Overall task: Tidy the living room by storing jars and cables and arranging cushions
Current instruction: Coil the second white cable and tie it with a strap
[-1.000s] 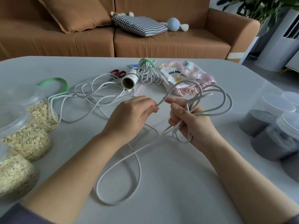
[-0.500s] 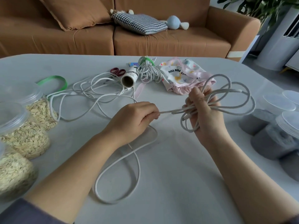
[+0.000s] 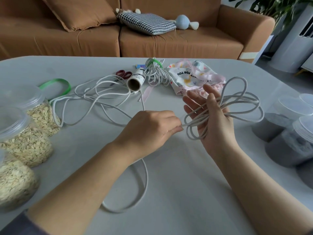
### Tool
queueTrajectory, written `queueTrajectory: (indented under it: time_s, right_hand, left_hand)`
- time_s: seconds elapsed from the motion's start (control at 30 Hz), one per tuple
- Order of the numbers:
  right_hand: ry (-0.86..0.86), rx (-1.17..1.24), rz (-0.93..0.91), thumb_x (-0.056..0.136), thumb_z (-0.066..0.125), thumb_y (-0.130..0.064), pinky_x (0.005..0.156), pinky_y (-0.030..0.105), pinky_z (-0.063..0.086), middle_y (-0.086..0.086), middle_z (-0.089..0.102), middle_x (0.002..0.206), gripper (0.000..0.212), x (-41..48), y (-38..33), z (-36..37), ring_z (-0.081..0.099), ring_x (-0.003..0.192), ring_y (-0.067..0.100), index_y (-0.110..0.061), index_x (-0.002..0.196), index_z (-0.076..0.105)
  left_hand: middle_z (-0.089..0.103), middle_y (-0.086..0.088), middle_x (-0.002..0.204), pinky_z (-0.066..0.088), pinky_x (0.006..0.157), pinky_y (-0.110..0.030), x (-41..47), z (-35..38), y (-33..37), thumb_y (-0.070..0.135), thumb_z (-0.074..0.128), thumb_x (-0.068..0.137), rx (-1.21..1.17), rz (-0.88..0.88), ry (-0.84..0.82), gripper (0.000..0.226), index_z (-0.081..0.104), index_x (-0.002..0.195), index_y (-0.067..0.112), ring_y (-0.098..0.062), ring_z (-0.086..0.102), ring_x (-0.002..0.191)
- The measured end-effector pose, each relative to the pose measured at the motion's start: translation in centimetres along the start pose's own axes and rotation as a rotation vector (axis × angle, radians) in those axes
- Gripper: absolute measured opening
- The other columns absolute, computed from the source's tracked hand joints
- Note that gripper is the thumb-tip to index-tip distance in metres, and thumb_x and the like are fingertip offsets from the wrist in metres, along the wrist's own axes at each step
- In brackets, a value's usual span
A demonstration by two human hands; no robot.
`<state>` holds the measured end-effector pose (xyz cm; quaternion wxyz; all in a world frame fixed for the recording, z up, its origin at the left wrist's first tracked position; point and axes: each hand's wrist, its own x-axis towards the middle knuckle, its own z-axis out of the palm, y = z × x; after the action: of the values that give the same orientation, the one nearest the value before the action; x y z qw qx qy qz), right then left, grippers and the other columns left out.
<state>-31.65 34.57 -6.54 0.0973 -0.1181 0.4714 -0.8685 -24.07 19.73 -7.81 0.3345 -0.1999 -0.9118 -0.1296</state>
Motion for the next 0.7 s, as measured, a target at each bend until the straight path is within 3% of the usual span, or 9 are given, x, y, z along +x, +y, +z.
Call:
queueTrajectory:
  time_s: [0.07, 0.17, 0.3, 0.4, 0.5, 0.6, 0.7]
  right_hand:
    - [-0.037, 0.025, 0.005, 0.105, 0.033, -0.016, 0.086, 0.040, 0.056, 0.011, 0.072, 0.095, 0.026, -0.1, 0.0, -0.1, 0.070, 0.095, 0.029, -0.016, 0.117, 0.056]
    - [-0.029, 0.106, 0.034, 0.105, 0.032, -0.013, 0.071, 0.032, 0.057, 0.008, 0.071, 0.078, 0.024, 0.1, -0.1, 0.0, 0.070, 0.070, 0.020, -0.014, 0.110, 0.056]
    - [-0.010, 0.128, 0.191, 0.104, 0.037, -0.016, 0.040, 0.016, 0.042, -0.005, 0.047, 0.051, 0.021, 0.6, -0.8, -0.3, 0.037, 0.035, 0.002, -0.017, 0.097, 0.056]
    - [-0.219, 0.091, 0.469, 0.097, 0.040, -0.025, 0.029, 0.014, 0.032, -0.008, 0.034, 0.043, 0.019, 0.1, -0.9, 0.0, 0.026, 0.024, 0.001, -0.015, 0.085, 0.052]
    - [-0.512, 0.046, 0.778, 0.091, 0.046, -0.028, 0.029, 0.015, 0.035, -0.005, 0.040, 0.043, 0.024, -0.3, -0.6, -0.5, 0.033, 0.024, -0.001, -0.012, 0.075, 0.057]
    - [-0.901, 0.095, 1.002, 0.097, 0.051, -0.024, 0.039, 0.019, 0.047, -0.001, 0.056, 0.056, 0.021, -0.5, -0.3, -1.2, 0.050, 0.034, 0.001, -0.010, 0.086, 0.061]
    - [-1.073, 0.100, 1.104, 0.100, 0.048, -0.023, 0.041, 0.019, 0.048, 0.000, 0.059, 0.060, 0.019, -0.7, 0.0, -1.1, 0.054, 0.038, 0.001, -0.008, 0.093, 0.058]
  left_hand:
    - [0.054, 0.004, 0.065, 0.044, 0.045, -0.034, -0.3, 0.1, -0.3, 0.032, 0.052, 0.094, -0.054, -0.038, -0.027, 0.030, 0.066, 0.077, 0.013, -0.024, 0.051, 0.056]
    - [0.049, 0.004, 0.056, 0.043, 0.047, -0.035, -0.9, 0.0, -1.2, 0.045, 0.042, 0.095, -0.111, -0.156, -0.087, 0.044, 0.062, 0.072, 0.013, -0.021, 0.046, 0.053]
    - [0.056, 0.004, 0.053, 0.046, 0.056, -0.030, -1.2, -0.3, -1.7, 0.056, 0.036, 0.092, -0.366, -0.413, -0.108, 0.049, 0.062, 0.067, 0.024, -0.010, 0.054, 0.052]
    - [0.063, -0.001, 0.063, 0.048, 0.056, -0.025, -0.7, -0.2, -1.5, 0.051, 0.046, 0.091, -0.685, -0.614, 0.021, 0.044, 0.068, 0.081, 0.014, -0.012, 0.057, 0.054]
    - [0.068, 0.003, 0.081, 0.051, 0.062, -0.026, -0.2, -0.4, -2.3, 0.046, 0.062, 0.081, -0.860, -0.723, 0.085, 0.033, 0.066, 0.095, 0.017, -0.011, 0.062, 0.071]
    - [0.069, 0.004, 0.114, 0.052, 0.084, -0.030, -0.2, -0.9, -2.9, 0.061, 0.079, 0.061, -1.135, -0.741, -0.097, 0.075, 0.054, 0.122, 0.024, -0.012, 0.063, 0.107]
    - [0.065, -0.005, 0.125, 0.043, 0.100, -0.048, -0.4, -1.3, -2.7, 0.066, 0.079, 0.057, -1.344, -0.699, -0.302, 0.099, 0.042, 0.138, 0.022, -0.029, 0.057, 0.120]
